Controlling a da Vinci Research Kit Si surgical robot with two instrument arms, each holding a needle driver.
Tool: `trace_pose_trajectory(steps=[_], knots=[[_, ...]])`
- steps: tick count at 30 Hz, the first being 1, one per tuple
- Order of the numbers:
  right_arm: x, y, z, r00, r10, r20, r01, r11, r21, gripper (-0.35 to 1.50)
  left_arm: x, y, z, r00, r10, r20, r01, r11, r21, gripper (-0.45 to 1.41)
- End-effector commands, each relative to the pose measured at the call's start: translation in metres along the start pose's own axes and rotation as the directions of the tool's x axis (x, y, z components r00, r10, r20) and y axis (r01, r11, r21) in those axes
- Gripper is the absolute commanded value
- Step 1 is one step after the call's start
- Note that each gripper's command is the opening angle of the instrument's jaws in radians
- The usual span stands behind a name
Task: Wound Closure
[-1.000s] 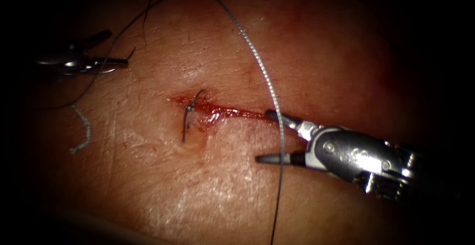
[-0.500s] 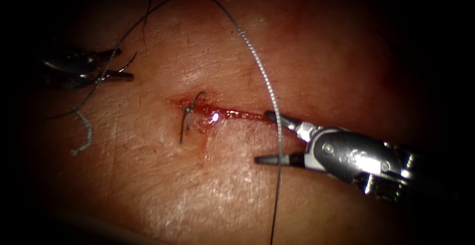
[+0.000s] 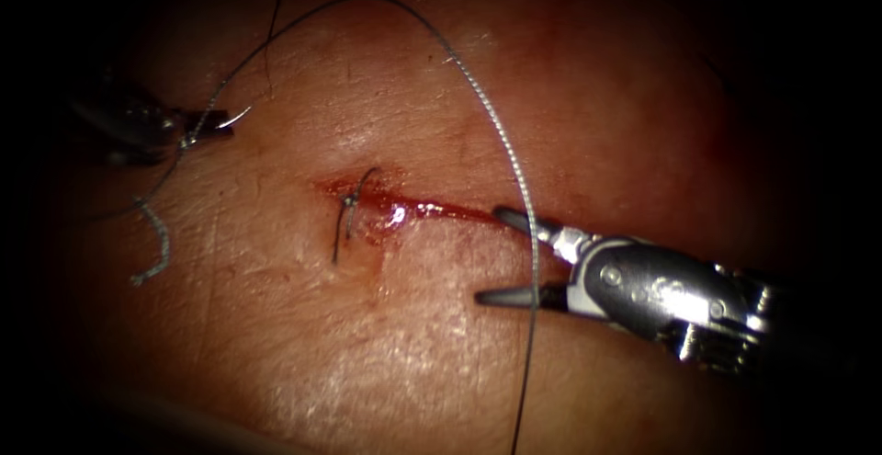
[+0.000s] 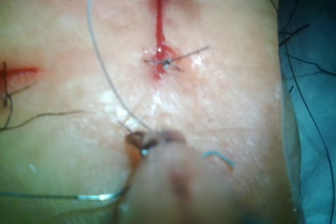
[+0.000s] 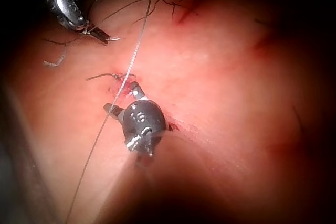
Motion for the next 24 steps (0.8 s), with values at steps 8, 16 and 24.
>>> trace_pose_trajectory(steps=[8, 16, 24], knots=[[-0.0012, 0.0007, -0.0001, 1.000, 0.001, 0.005, -0.001, 1.000, -0.013, 0.83, 0.0035, 0.0008, -0.0058, 0.959, 0.195, -0.205, -0.183, 0.980, 0.078, -0.45], [-0.0023, 0.0020, -0.0026, 1.000, 0.027, 0.010, -0.027, 0.999, -0.034, 0.84, 0.0109, 0.0023, -0.0091, 0.772, 0.307, -0.556, -0.287, 0.950, 0.126, -0.45], [-0.0032, 0.0027, -0.0042, 0.993, 0.114, -0.003, -0.114, 0.993, -0.032, 0.93, 0.0166, 0.0065, -0.0073, 0.562, 0.397, -0.726, -0.430, 0.890, 0.154, -0.45]])
